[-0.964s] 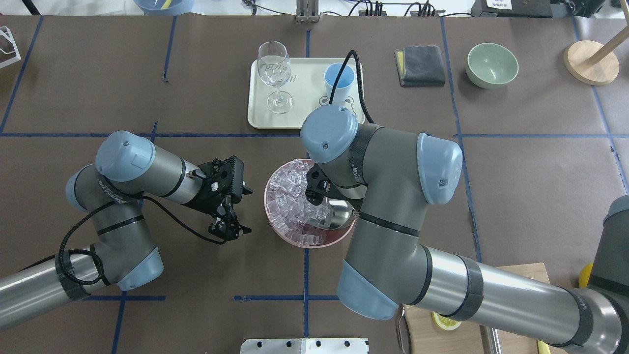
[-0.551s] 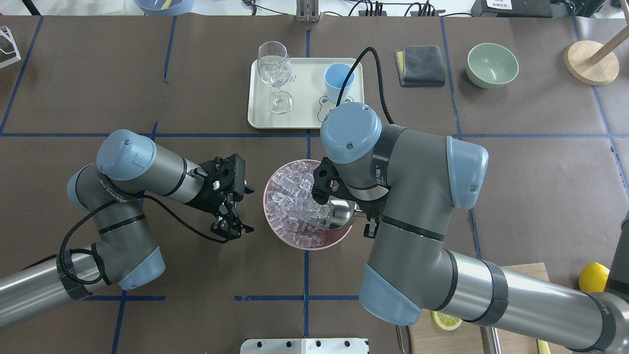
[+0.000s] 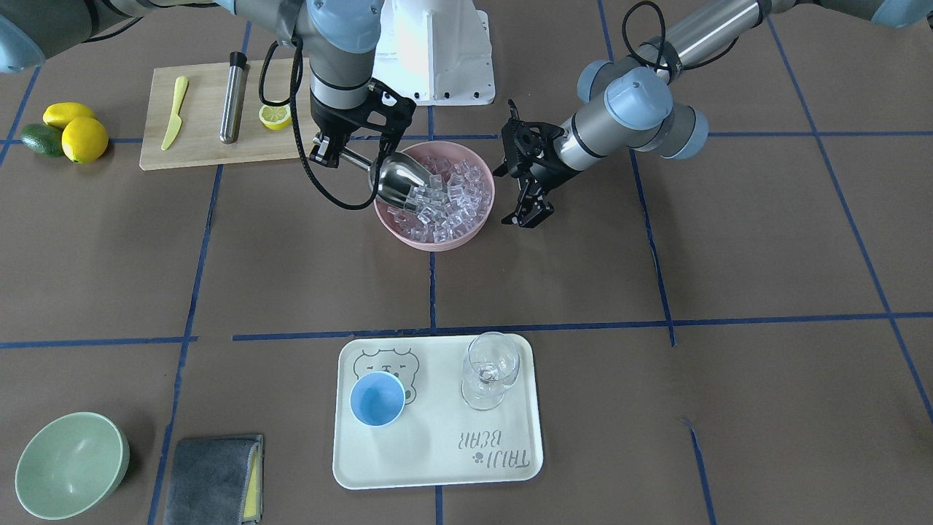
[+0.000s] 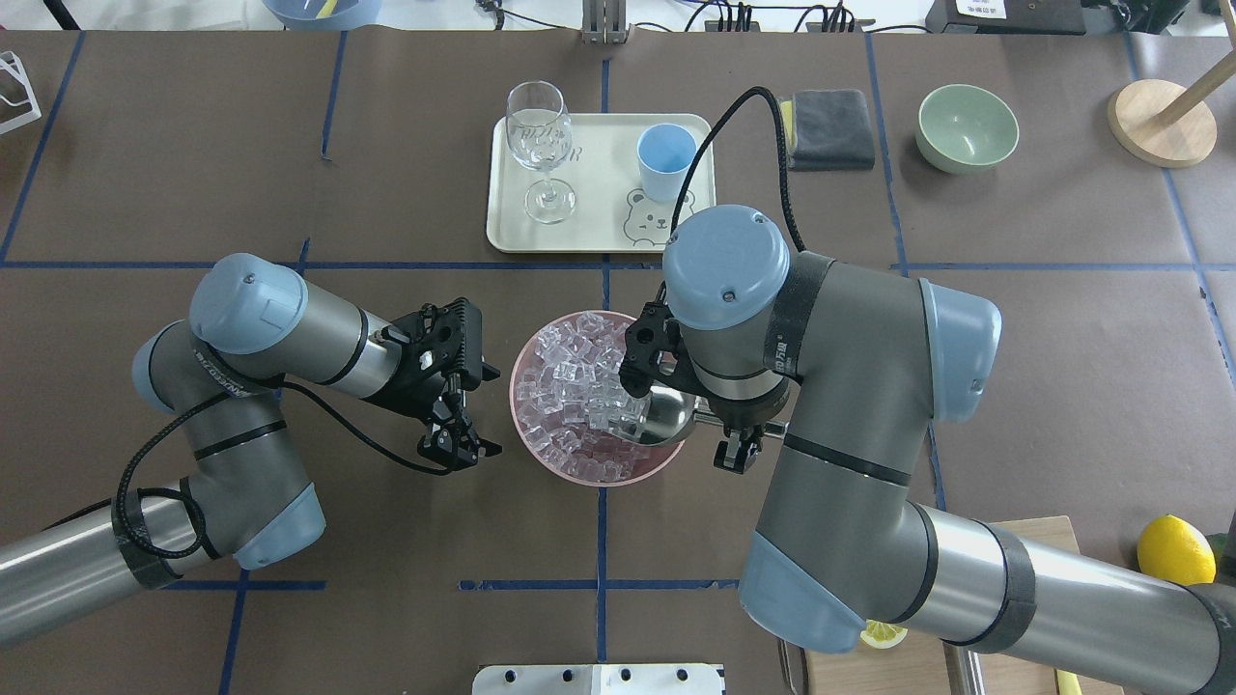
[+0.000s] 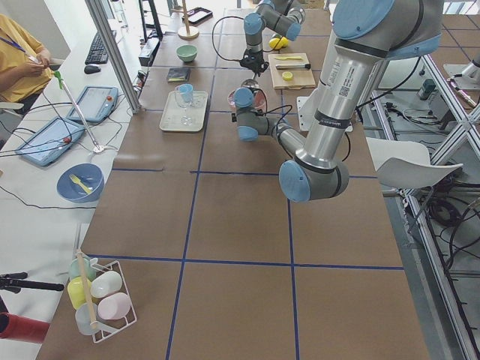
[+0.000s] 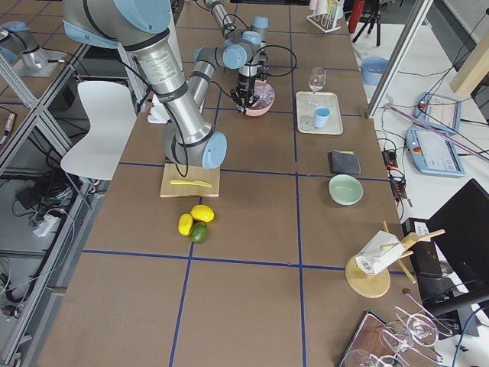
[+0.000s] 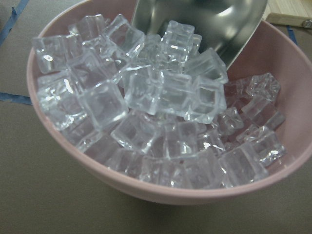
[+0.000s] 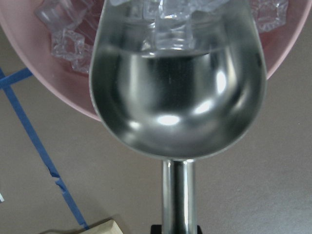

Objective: Put ice in cup with scoop
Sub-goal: 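Dig the scoop into the ice cubes and lift a scoopful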

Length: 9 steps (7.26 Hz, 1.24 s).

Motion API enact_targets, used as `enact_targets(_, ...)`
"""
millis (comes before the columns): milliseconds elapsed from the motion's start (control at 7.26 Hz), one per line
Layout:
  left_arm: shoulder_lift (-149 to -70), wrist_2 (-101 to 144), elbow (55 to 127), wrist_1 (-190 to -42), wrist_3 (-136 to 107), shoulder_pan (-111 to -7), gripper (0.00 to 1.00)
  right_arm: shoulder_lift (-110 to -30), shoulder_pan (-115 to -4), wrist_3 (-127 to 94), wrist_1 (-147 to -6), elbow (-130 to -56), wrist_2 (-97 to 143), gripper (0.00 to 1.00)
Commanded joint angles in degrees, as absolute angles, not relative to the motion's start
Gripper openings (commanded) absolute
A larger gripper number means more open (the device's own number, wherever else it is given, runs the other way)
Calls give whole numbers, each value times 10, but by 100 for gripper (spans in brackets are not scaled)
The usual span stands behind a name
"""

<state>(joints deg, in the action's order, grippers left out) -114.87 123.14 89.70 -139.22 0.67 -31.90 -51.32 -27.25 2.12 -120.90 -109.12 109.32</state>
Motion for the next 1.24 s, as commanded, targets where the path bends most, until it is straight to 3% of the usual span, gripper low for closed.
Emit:
enact_targets(0,-1148,1231,897,-1392,7,-319,100,-533,-265,-10,-1160,-1092,1094,0)
enact_targets(1102,-1148,1231,897,-1392,6,-319,100,-579,-264,-106,-1044,-1122,1100,0)
